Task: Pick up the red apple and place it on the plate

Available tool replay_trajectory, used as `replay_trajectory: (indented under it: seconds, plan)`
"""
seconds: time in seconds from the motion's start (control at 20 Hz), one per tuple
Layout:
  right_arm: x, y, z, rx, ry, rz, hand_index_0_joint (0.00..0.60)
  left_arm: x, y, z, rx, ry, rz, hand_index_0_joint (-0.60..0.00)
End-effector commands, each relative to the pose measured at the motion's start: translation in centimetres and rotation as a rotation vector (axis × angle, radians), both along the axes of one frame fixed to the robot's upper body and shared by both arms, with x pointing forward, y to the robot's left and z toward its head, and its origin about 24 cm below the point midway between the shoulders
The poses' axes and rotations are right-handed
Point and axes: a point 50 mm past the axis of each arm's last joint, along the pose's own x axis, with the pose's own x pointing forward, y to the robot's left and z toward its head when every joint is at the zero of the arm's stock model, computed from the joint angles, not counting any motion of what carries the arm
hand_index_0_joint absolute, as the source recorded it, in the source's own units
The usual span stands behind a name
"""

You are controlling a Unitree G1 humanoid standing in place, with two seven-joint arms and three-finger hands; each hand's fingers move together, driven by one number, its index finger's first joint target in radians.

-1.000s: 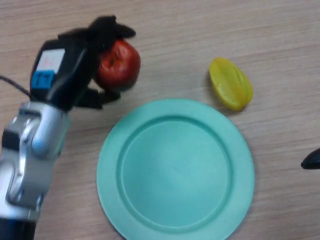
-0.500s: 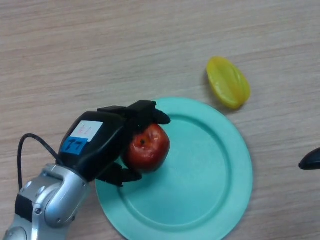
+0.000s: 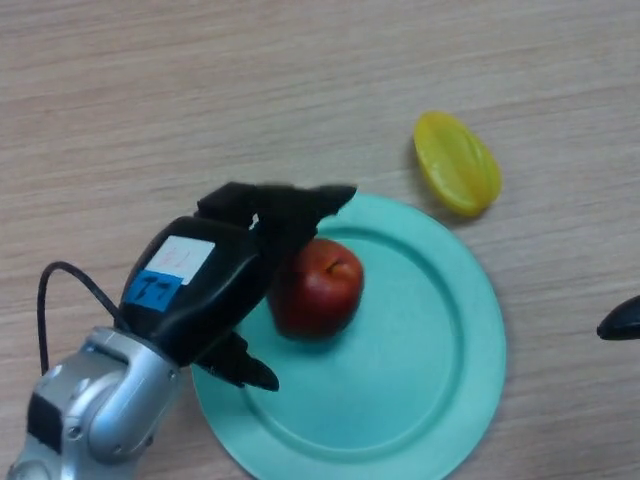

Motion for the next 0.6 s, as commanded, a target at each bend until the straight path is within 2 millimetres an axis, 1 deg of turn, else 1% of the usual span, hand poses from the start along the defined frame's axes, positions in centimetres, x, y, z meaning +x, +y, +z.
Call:
replay_trajectory:
  seconds: [0.05,0.1,0.15,0.2,0.25,0.3,0.35,0.4,0.45,0.55,0.6]
  plan:
    - [-1.3,0.0,2.5,-0.043,-0.205,-0.008,0.000,-1.4,1.3,4.0,-0.204,-0.102,0.005,0.000]
    - [-1.3,0.0,2.4,-0.044,-0.205,-0.006,0.000,-1.7,1.5,4.7,-0.295,-0.066,-0.012,0.000]
    - [-1.2,0.1,2.4,-0.049,-0.204,-0.005,0.000,-2.6,2.0,5.6,-0.459,0.042,-0.057,0.000]
    - [-1.2,0.1,2.5,-0.051,-0.202,-0.003,0.000,-3.0,2.4,6.0,-0.533,0.092,-0.074,0.000]
    - [-1.2,0.1,2.6,-0.052,-0.198,0.001,0.000,-3.8,3.4,7.0,-0.695,0.156,-0.099,0.000]
    - [-1.2,0.1,2.6,-0.051,-0.196,0.004,0.000,-4.2,4.0,7.4,-0.769,0.154,-0.107,0.000]
    - [-1.1,0.0,2.5,-0.049,-0.195,0.010,0.000,-4.7,5.1,7.9,-0.887,0.125,-0.109,0.000]
    - [-1.0,0.0,2.4,-0.045,-0.193,0.011,0.000,-5.0,5.6,8.1,-0.911,0.101,-0.112,0.000]
    - [-0.9,0.0,2.4,-0.038,-0.192,0.011,0.000,-5.1,6.3,8.2,-0.891,0.068,-0.096,0.000]
    - [-0.8,0.0,2.4,-0.024,-0.181,0.021,0.000,-4.9,7.3,7.9,-0.782,0.025,-0.055,0.000]
    - [-0.7,0.0,2.5,-0.027,-0.182,0.022,0.000,-4.9,7.6,7.8,-0.784,0.028,-0.046,0.000]
